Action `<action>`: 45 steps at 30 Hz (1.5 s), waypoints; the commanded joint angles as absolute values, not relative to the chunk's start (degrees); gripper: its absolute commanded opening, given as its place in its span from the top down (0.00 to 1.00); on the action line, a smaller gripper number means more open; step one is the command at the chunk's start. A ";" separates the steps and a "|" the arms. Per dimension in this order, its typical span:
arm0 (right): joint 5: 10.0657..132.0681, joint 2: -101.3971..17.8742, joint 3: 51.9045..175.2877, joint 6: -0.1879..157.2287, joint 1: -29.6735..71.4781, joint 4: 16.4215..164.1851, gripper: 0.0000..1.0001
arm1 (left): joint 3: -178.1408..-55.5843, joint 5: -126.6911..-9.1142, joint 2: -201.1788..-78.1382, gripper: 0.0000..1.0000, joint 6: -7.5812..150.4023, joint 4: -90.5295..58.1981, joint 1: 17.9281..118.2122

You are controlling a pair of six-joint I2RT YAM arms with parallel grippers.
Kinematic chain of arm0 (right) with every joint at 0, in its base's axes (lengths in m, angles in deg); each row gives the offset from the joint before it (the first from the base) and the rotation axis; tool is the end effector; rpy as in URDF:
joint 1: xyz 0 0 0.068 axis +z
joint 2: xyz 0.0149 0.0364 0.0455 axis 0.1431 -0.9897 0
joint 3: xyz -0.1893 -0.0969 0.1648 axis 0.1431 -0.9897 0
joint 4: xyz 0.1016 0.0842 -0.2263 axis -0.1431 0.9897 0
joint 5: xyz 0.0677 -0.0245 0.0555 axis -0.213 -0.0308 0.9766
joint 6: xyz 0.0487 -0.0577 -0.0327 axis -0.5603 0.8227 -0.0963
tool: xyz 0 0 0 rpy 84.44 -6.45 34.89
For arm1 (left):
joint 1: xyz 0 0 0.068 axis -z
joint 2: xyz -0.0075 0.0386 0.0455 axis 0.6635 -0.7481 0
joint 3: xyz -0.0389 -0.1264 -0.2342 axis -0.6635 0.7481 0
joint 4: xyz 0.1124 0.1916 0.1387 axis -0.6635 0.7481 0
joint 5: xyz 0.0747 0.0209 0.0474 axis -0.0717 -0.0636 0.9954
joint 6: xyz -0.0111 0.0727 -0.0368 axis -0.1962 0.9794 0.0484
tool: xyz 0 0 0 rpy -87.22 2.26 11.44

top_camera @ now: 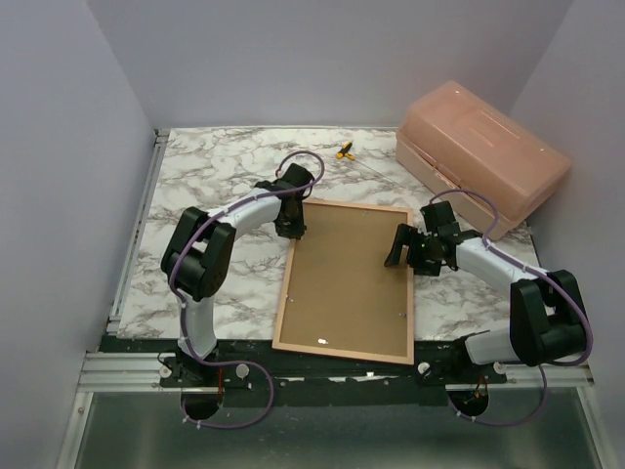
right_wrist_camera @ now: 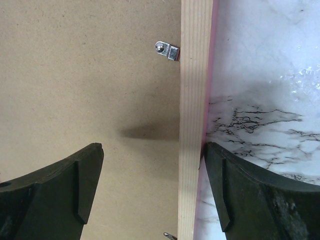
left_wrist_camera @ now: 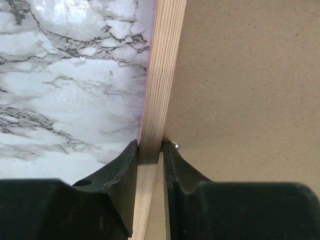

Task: Put the photo into the frame
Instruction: Adjust the photo frame at the center of the board.

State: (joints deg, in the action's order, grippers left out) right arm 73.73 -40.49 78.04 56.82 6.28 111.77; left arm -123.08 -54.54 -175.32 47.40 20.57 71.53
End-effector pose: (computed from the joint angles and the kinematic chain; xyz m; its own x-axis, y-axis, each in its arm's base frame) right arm 0.2576 0.0798 0.1314 -0.9064 0.2506 -0.3401 0.1188 0.9238 0.3641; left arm 0.3571 -0.1986 0.1400 -0.9222 -0.1375 -0.3615 -0.0848 0.9838 -0.1578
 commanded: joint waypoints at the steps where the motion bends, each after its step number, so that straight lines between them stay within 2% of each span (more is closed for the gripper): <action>1: 75.72 -41.05 77.91 57.04 6.37 112.48 0.11 | -121.07 -55.42 -176.01 0.90 47.06 17.50 70.62; 4: 75.69 -41.01 77.79 57.06 6.34 112.41 0.11 | -119.82 -56.86 -174.84 0.93 48.00 15.65 70.67; 6: 75.65 -41.01 77.84 56.99 6.34 112.34 0.11 | -119.06 -57.09 -173.85 0.99 48.01 15.12 70.66; 16: 75.93 -40.58 77.82 57.00 6.32 112.60 0.11 | -111.60 -61.96 -167.17 1.00 46.57 10.75 70.66; 17: 75.98 -40.40 77.85 56.91 6.36 112.65 0.11 | -110.97 -62.25 -166.36 0.98 46.44 10.72 70.66; 18: 75.96 -40.21 77.87 56.84 6.36 112.73 0.11 | -110.25 -62.70 -165.37 0.87 46.43 10.72 70.58; 19: 75.94 -40.07 77.91 56.74 6.37 112.81 0.11 | -109.74 -63.12 -164.40 0.69 46.43 10.68 70.42; 21: 75.67 -39.57 77.98 56.49 6.37 113.29 0.11 | -108.27 -63.67 -161.98 0.44 46.19 10.75 70.08; 23: 75.13 -38.87 77.95 55.86 6.37 113.77 0.10 | -106.54 -64.49 -159.63 0.37 45.99 10.62 69.41; 34: 72.13 -37.00 75.53 52.25 6.34 116.13 0.10 | -94.77 -72.05 -150.65 0.33 44.44 8.04 67.32; 45: 76.70 -46.77 81.45 52.52 7.73 112.82 0.09 | -79.55 -82.11 -147.42 0.35 39.55 -4.01 69.13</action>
